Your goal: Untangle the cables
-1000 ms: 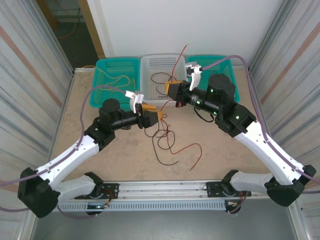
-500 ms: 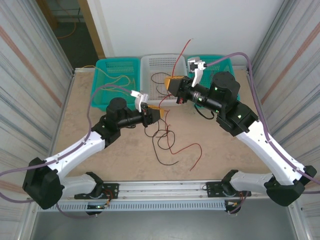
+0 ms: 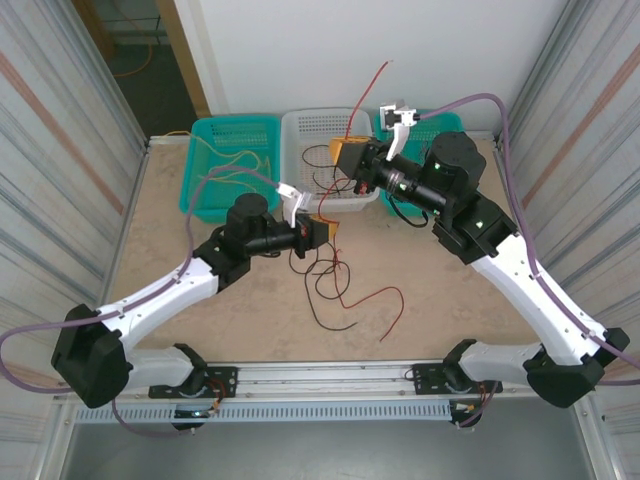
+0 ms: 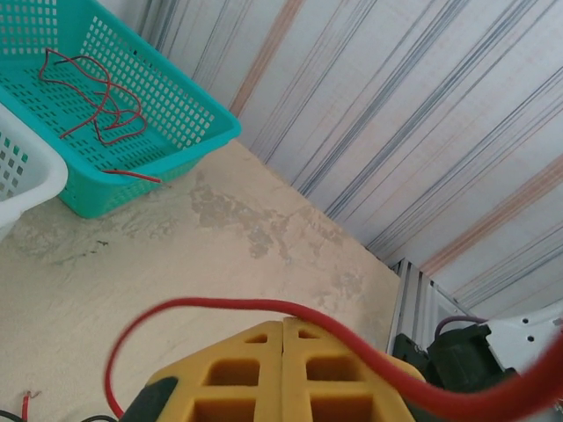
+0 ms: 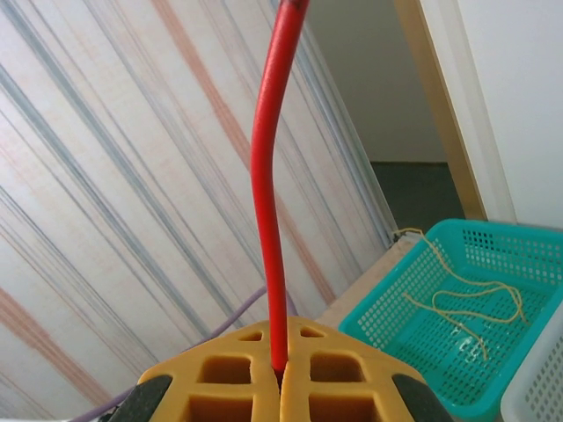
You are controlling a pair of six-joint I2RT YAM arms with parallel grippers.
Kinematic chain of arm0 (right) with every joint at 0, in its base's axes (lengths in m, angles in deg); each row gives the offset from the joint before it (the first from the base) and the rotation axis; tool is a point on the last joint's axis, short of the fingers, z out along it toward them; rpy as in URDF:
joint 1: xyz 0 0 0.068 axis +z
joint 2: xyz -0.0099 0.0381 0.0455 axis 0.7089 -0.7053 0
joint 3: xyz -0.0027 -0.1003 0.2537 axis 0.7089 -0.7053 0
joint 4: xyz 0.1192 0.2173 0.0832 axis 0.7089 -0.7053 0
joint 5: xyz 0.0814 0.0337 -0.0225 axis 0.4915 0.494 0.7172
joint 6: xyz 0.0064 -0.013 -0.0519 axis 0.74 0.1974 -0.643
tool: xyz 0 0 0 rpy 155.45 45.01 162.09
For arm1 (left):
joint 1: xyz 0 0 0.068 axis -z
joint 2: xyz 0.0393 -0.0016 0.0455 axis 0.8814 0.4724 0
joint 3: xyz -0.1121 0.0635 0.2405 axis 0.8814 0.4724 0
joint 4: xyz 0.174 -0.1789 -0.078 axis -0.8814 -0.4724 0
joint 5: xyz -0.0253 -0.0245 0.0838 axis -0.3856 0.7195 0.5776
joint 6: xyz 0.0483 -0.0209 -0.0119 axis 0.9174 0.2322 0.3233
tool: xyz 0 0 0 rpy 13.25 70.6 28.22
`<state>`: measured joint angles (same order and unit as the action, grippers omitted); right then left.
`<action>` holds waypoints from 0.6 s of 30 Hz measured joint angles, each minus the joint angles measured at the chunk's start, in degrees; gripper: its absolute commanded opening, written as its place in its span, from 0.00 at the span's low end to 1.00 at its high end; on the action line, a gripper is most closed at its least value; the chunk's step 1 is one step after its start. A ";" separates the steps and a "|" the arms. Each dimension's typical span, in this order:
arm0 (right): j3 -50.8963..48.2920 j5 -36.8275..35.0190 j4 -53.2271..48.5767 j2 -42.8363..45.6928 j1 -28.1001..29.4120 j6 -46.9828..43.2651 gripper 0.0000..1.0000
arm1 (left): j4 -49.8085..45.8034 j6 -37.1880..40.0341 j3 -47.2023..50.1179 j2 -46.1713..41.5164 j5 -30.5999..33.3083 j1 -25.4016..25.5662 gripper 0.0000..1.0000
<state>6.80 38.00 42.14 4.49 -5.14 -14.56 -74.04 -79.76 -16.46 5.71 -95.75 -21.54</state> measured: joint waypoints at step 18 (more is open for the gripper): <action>2.91 0.98 -0.04 -0.59 -2.40 -0.02 0.00 | -2.01 1.09 2.84 -3.52 2.19 0.74 0.46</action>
<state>9.71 38.98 42.10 3.90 -7.54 -14.59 -76.05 -78.67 -13.62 2.19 -93.57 -20.80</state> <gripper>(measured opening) 0.063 0.458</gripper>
